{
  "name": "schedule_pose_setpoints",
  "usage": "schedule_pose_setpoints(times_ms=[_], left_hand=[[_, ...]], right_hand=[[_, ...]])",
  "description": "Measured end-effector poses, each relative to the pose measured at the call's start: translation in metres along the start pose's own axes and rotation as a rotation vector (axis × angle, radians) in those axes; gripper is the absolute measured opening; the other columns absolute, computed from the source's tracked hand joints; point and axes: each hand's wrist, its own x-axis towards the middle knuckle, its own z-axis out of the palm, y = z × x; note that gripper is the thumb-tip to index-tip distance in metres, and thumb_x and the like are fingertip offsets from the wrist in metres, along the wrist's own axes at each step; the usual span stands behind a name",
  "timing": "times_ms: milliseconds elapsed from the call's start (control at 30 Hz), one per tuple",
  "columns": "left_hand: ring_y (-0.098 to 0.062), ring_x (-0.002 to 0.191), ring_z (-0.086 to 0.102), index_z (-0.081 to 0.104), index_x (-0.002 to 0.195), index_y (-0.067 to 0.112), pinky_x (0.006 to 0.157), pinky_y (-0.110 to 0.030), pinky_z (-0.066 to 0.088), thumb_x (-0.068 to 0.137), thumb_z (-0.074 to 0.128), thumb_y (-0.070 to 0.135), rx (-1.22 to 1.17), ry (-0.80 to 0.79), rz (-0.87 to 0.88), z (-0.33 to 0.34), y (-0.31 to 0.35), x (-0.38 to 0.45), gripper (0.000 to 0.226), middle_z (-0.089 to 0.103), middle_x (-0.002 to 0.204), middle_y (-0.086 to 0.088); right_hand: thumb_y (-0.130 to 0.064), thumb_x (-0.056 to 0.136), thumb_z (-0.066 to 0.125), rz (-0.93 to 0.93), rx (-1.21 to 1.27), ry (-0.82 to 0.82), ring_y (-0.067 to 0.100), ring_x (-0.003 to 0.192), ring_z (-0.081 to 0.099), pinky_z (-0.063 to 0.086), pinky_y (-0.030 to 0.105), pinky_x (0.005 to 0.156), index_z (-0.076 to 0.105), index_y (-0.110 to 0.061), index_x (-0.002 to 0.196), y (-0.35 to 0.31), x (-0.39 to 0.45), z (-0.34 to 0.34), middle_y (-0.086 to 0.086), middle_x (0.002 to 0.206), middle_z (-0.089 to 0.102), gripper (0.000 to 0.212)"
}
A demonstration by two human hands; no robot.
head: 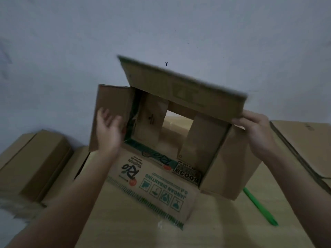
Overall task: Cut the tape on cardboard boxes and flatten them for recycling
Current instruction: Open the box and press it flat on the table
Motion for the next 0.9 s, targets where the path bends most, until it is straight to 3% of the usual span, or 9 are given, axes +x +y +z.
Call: schedule_pose_setpoints(times_ms=[133,233,300,367,433,500,600,733,900], left_hand=[[-0.018,0.123,0.046,0.047,0.127,0.013,0.109,-0.035,0.034,0.101,0.037,0.028,-0.146,0.108,-0.119,-0.020,0.014,0.034,0.032,0.051,0.128,-0.003],[-0.015,0.119,0.047,0.048,0.129,0.015,0.105,-0.028,0.033,0.094,0.050,0.026,0.184,0.150,0.067,-0.011,0.021,0.024,0.037,0.051,0.126,0.000],[-0.017,0.129,0.038,0.046,0.132,0.021,0.112,-0.043,0.023,0.087,0.058,0.032,0.531,0.110,0.186,0.000,0.023,0.006,0.047,0.046,0.135,0.002],[-0.017,0.141,0.017,0.038,0.139,0.023,0.111,-0.058,0.002,0.087,0.056,0.042,0.832,-0.019,0.195,0.010,0.023,-0.014,0.058,0.030,0.150,0.002],[-0.016,0.145,-0.005,0.015,0.150,0.018,0.110,-0.057,-0.008,0.089,0.048,0.056,0.938,-0.192,0.139,0.023,0.023,-0.036,0.079,0.002,0.159,-0.001],[-0.018,0.144,-0.016,-0.005,0.151,0.014,0.111,-0.055,-0.009,0.086,0.041,0.067,0.943,-0.285,0.116,0.035,0.018,-0.057,0.095,-0.017,0.157,-0.005],[-0.019,0.143,-0.019,-0.012,0.149,0.013,0.111,-0.056,-0.007,0.080,0.037,0.074,0.976,-0.342,0.100,0.048,0.014,-0.064,0.105,-0.023,0.155,-0.006],[-0.017,0.145,-0.004,0.004,0.151,0.023,0.112,-0.055,-0.001,0.084,0.033,0.072,1.004,-0.451,0.146,0.044,0.014,-0.037,0.088,-0.004,0.159,0.002],[-0.032,0.123,0.043,0.059,0.124,0.020,0.102,-0.046,0.034,0.095,0.042,0.046,0.961,-0.409,0.352,0.040,0.021,-0.004,0.043,0.054,0.131,-0.012]], right_hand=[[-0.004,0.057,0.046,-0.047,-0.212,-0.341,0.006,0.097,0.060,0.042,0.009,0.084,0.073,-0.021,0.053,-0.018,-0.008,0.001,0.000,0.097,0.068,0.032],[0.002,0.074,0.062,-0.179,-0.430,-0.373,0.003,0.085,0.062,0.041,0.008,0.076,0.074,-0.019,0.073,-0.028,-0.001,0.013,0.002,0.090,0.068,0.024],[-0.012,0.079,0.073,-0.243,-0.641,-0.345,0.009,0.096,0.060,0.037,0.010,0.081,0.072,-0.024,0.100,-0.027,0.011,0.017,0.000,0.104,0.067,0.024],[-0.039,0.080,0.071,-0.120,-0.818,-0.379,0.016,0.121,0.049,0.033,0.019,0.098,0.058,-0.026,0.127,-0.022,0.020,0.019,0.002,0.130,0.054,0.051],[-0.058,0.078,0.062,0.089,-0.838,-0.446,0.019,0.133,0.037,0.027,0.029,0.107,0.041,-0.024,0.141,-0.019,0.021,0.021,0.002,0.145,0.040,0.075],[-0.072,0.068,0.051,0.176,-0.801,-0.469,0.020,0.133,0.036,0.029,0.031,0.106,0.036,-0.026,0.144,-0.018,0.014,0.024,0.001,0.147,0.037,0.090],[-0.079,0.065,0.046,0.165,-0.903,-0.426,0.025,0.125,0.041,0.036,0.036,0.100,0.034,-0.031,0.141,-0.020,0.000,0.029,0.003,0.139,0.040,0.091],[-0.078,0.071,0.044,0.092,-1.043,-0.352,0.027,0.119,0.040,0.037,0.038,0.096,0.038,-0.028,0.133,-0.024,-0.022,0.037,0.005,0.125,0.043,0.080],[-0.055,0.084,0.050,-0.175,-0.736,-0.138,0.025,0.087,0.057,0.043,0.029,0.077,0.062,-0.012,0.106,-0.016,-0.054,0.067,0.006,0.097,0.053,0.049]])
